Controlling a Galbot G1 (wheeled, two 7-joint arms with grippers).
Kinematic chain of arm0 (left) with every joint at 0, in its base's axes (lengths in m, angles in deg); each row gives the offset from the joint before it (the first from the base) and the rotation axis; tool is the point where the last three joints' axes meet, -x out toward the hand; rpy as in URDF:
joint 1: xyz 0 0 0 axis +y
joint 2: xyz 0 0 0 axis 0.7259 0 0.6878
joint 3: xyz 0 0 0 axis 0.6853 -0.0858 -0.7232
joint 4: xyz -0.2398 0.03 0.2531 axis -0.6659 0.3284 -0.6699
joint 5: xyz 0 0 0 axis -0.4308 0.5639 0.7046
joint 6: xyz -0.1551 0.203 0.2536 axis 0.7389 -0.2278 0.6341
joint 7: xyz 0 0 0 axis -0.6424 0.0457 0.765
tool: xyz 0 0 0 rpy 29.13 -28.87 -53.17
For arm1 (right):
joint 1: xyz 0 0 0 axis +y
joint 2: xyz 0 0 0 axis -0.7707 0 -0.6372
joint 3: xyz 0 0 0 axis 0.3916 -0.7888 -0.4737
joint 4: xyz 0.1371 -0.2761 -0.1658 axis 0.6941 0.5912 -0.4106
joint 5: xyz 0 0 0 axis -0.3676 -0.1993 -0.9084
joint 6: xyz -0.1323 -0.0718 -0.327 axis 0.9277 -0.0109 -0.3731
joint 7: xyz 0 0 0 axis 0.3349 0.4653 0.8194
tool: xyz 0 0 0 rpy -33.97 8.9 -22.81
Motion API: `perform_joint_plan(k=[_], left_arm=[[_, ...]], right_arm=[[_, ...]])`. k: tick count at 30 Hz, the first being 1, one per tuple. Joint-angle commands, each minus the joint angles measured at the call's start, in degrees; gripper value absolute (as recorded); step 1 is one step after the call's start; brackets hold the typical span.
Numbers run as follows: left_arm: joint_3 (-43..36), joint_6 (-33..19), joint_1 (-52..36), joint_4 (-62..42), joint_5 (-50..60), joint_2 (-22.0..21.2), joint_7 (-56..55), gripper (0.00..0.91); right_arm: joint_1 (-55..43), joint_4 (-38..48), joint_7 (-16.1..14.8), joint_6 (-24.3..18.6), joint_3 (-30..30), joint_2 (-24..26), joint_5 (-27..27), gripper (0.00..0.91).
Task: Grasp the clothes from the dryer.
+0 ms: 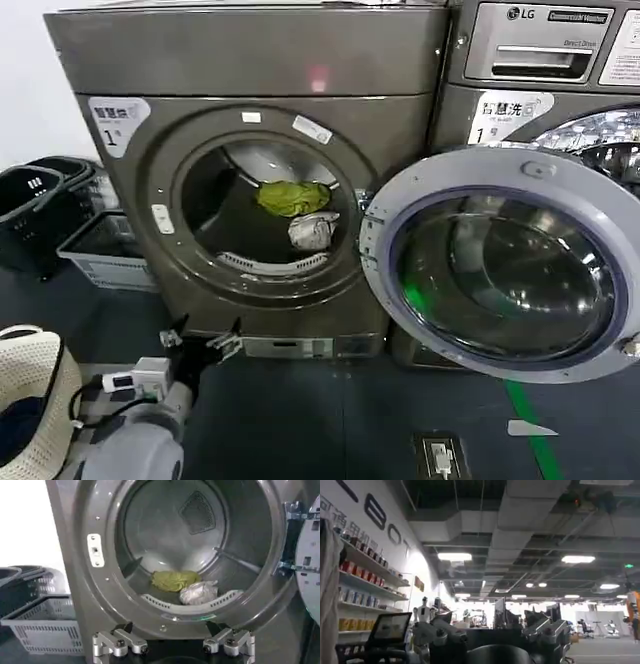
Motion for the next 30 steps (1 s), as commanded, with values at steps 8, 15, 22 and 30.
perform_joint_plan(k=[8,15,22,30], left_arm=[[-0.4,2.8,0.0,-0.2,0.0,0.1,0.4,0.907],[-0.5,2.8,0.0,-0.4,0.1,0.0,0.4,0.907],[-0.5,2.8,0.2,-0.5,0.8,0.2,0.0,0.907],[-1.2,2.8,-0.1,-0.7,1.0,0.1,-0.5,0.907]], right_arm=[[-0.2,-0.2,0.0,0.0,-0.1,-0.1,0.1,0.907],[-0.1,-0.2,0.0,0.1,-0.1,-0.3,0.2,0.907],[-0.1,-0.4,-0.1,0.1,-0.2,-0.3,0.2,0.907],[-0.4,-0.2,-0.1,0.1,-0.6,-0.1,0.2,0.907]])
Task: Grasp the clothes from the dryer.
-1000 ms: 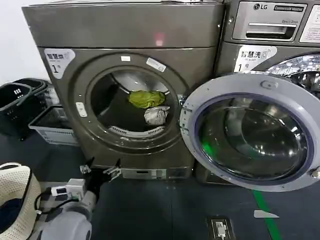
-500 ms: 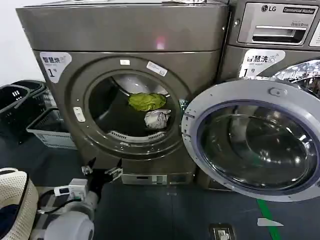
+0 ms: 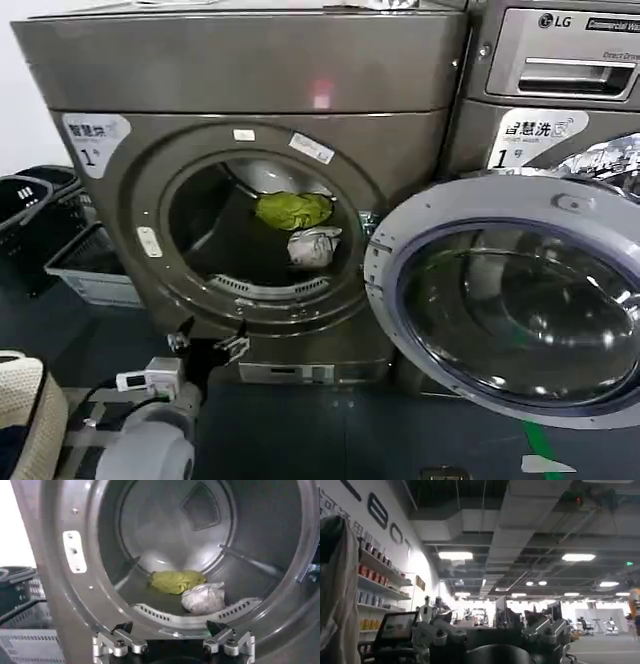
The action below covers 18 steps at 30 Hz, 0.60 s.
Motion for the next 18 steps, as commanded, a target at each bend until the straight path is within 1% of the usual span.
perform_joint_plan(k=[1,9,18], left_arm=[[-0.5,2.8,-0.1,0.0,0.3,0.0,-0.5,0.907],[-0.8,2.8,-0.7,-0.8,0.2,0.3,-2.1,0.907],[-0.7,2.8,-0.8,-0.7,-0.2,0.5,-1.0,0.907]], right_arm=[[-0.2,0.0,0.0,0.0,-0.2,0.1,-0.1,0.907],[-0.2,-0.2,0.0,0.0,-0.4,0.1,0.0,0.907],[-0.5,-0.4,0.0,0.0,-0.8,-0.1,-0.1,0.907]])
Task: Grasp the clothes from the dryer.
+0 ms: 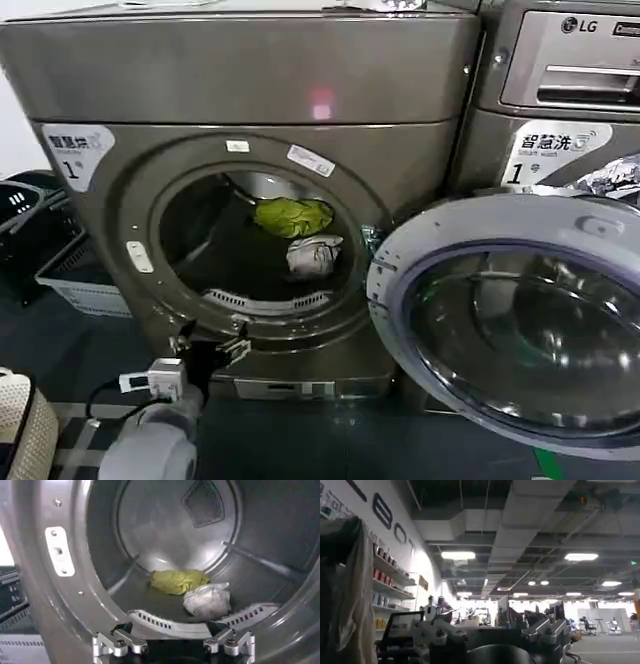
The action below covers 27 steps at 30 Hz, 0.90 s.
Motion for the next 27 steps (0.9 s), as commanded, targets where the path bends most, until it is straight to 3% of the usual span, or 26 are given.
perform_joint_plan(k=[1,27], left_arm=[[-0.1,2.8,0.0,0.1,-0.1,-0.1,0.2,0.907],[-0.1,2.8,0.3,-0.5,0.5,-0.1,0.3,0.907]], right_arm=[[-0.1,-0.1,0.0,0.0,0.0,0.0,0.0,0.907],[0.2,-0.2,-0.3,0.0,0.0,-0.6,-0.1,0.907]])
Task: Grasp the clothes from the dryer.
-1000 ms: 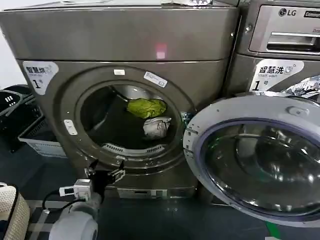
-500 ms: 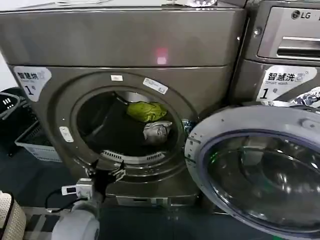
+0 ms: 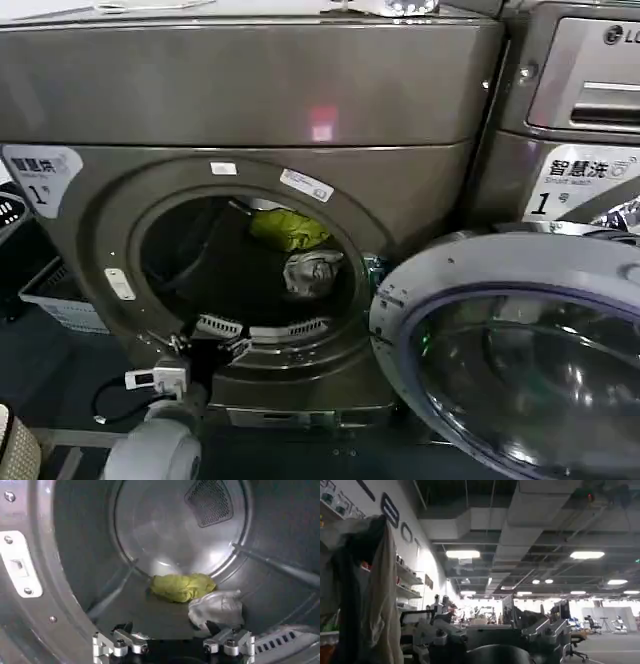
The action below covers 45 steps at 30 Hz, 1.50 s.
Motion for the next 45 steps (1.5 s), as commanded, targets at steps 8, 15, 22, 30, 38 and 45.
perform_joint_plan(k=[8,15,22,30,38,45], left_arm=[[0.1,2.8,0.1,0.0,0.3,0.0,0.7,0.907],[0.1,2.8,0.1,0.0,0.3,-0.1,0.8,0.907],[0.0,2.8,-1.8,-1.2,1.5,-0.1,2.0,0.907],[-1.4,2.8,-10.7,-9.8,2.5,-1.0,1.0,0.907],[-2.0,1.3,-25.0,-25.9,2.4,-1.8,1.7,0.907],[-1.5,-2.9,-33.2,-38.6,6.6,-3.2,3.2,0.907]], right_arm=[[-0.1,0.0,-0.2,0.0,-0.2,-0.2,0.0,0.907],[-0.1,-0.1,-0.3,-0.1,-0.2,-0.4,0.0,0.907],[-0.1,-0.1,-1.2,-1.6,-0.5,-0.6,-0.1,0.907],[-0.2,-0.6,-1.3,-1.9,-1.3,-1.0,-0.1,0.907],[-0.6,-1.2,-1.2,-1.7,-2.1,-0.9,0.0,0.907],[-0.7,-1.6,-1.2,-1.7,-2.6,-1.0,0.0,0.907]])
